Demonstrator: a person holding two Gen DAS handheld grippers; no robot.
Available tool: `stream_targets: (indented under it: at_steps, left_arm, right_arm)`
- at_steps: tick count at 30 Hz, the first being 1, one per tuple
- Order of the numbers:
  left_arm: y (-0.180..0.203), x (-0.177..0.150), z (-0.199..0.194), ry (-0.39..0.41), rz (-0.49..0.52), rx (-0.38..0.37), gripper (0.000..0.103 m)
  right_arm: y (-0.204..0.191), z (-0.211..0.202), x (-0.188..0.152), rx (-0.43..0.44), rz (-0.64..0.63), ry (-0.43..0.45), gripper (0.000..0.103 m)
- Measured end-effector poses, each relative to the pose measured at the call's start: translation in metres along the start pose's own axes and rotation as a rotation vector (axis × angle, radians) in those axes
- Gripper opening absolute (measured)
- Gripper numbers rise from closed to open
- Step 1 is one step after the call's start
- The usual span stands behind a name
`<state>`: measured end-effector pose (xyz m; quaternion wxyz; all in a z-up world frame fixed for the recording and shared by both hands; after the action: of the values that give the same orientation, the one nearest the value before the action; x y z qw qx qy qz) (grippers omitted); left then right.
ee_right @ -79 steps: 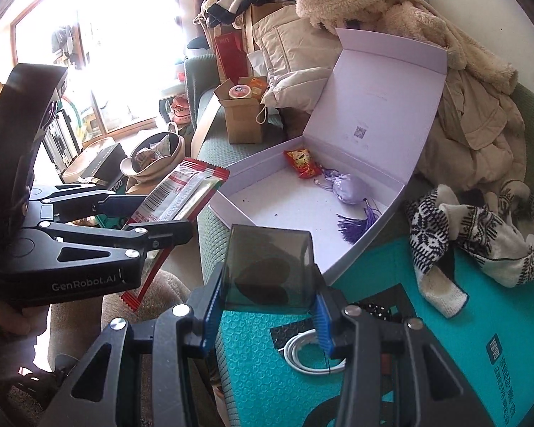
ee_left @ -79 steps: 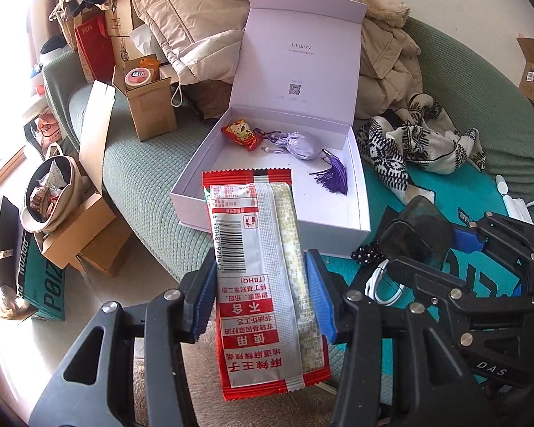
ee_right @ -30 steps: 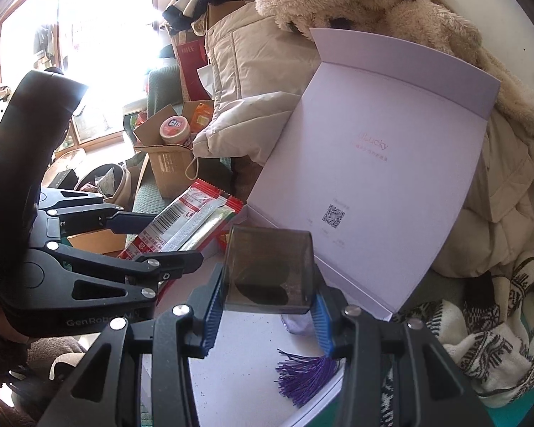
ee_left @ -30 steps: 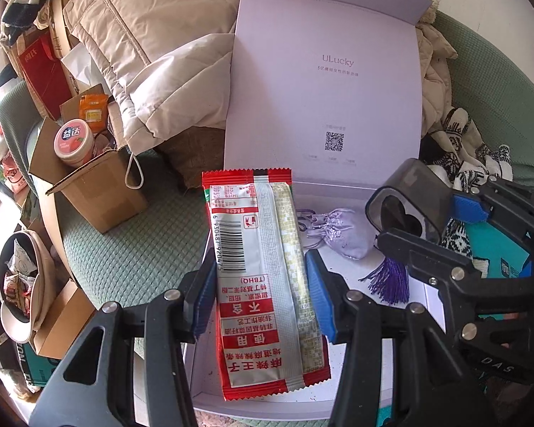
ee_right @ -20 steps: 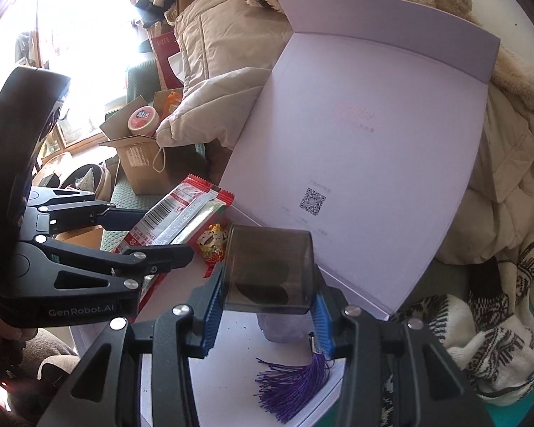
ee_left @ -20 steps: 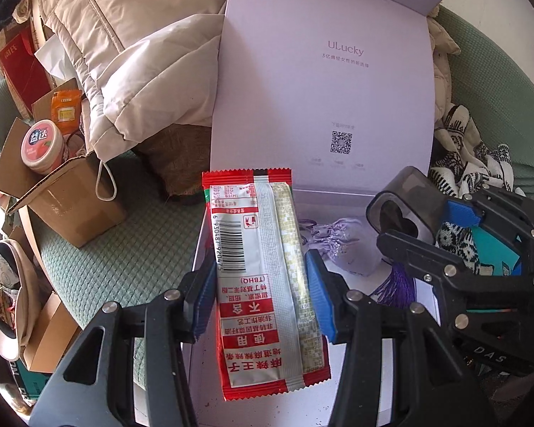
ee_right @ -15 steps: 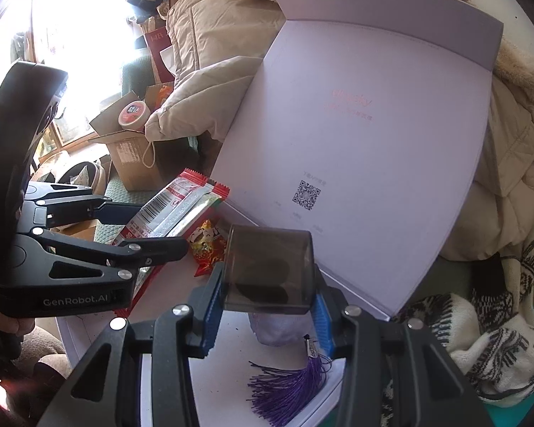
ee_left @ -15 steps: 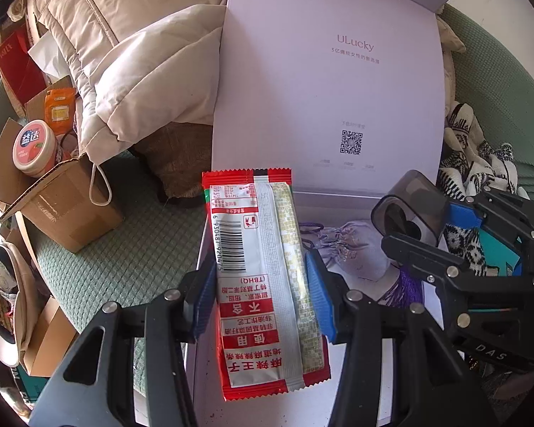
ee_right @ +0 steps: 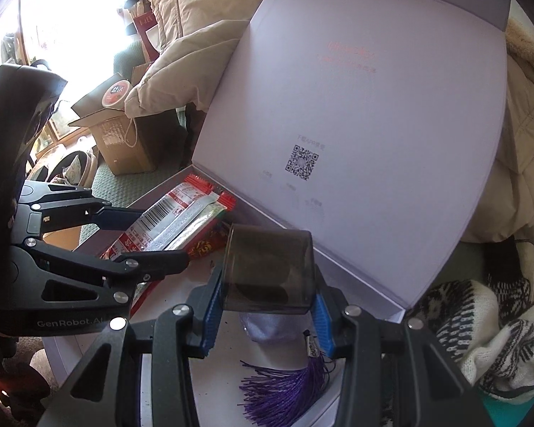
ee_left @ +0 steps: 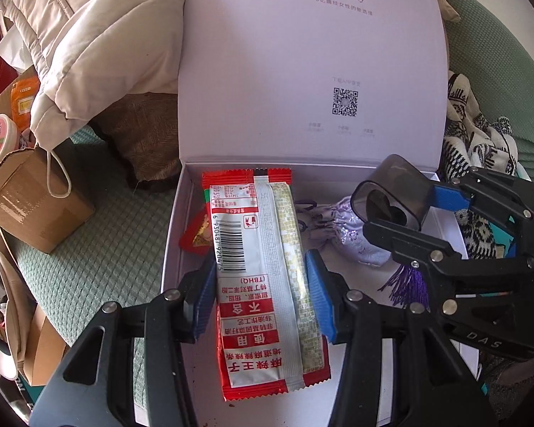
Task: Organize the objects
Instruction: 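Lower the packet into the box with left gripper while right lowers the dark case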
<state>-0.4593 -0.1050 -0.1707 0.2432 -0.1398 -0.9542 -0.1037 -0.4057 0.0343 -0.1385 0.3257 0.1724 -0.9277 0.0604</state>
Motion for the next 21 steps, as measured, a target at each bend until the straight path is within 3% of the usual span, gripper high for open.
stream_targets:
  at_steps: [21]
  left_arm:
    - [-0.014, -0.008, 0.014, -0.012, -0.006, 0.039, 0.049]
  right_arm:
    - [0.002, 0.010, -0.011, -0.025, -0.019, -0.040, 0.044]
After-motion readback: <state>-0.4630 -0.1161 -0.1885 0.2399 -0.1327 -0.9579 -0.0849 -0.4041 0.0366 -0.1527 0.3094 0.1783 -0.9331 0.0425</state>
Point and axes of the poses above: each gripper's, at about its wrist camera, not at the fingertips, and z roughly the way its jaws point, y to its right, x to its top, the point moved 10 cm from there along z, roughly the way its jaws point, and after that the axes turned 2 degrees about -x, right-handed, at the moved point
